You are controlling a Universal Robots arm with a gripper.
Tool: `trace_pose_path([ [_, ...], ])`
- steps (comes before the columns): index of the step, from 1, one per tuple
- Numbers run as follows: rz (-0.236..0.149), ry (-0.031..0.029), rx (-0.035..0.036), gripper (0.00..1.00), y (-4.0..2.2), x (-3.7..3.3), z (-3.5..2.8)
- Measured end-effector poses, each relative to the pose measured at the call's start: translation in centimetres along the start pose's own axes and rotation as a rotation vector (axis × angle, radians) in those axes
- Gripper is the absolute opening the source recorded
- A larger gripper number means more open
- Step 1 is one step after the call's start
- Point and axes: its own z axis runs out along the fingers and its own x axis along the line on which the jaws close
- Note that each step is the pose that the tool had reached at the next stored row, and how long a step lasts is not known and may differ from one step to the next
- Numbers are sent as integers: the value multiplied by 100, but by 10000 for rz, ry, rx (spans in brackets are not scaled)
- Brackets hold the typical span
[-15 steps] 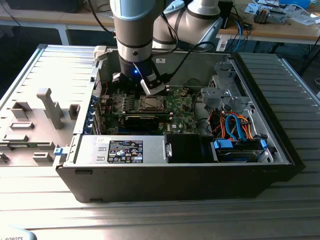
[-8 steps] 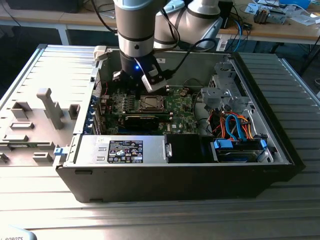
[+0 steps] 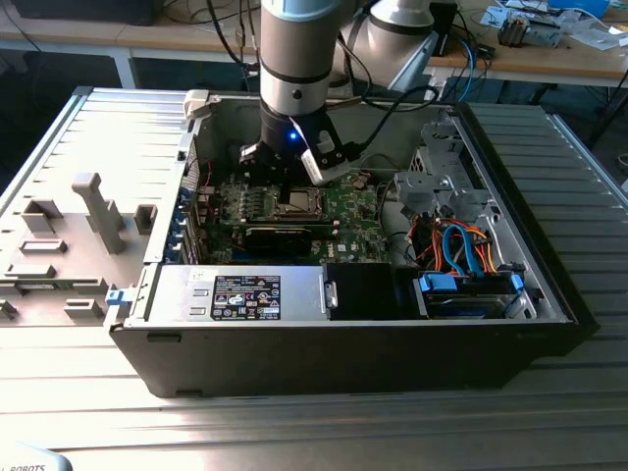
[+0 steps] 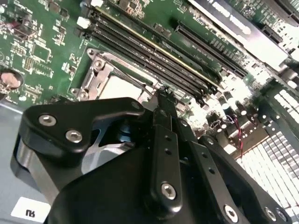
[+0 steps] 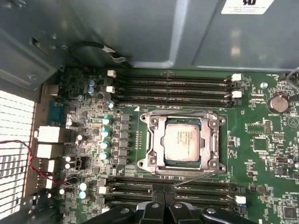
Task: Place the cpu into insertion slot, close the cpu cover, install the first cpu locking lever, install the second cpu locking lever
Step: 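Install the second cpu locking lever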
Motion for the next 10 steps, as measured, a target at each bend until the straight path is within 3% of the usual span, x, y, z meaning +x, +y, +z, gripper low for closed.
trace_pose_path([
  [5, 3, 21, -1, 11, -15, 10, 133],
  [8, 5, 22, 0, 11, -24, 159, 260],
  [10, 4, 23, -1, 11, -31, 176, 323],
])
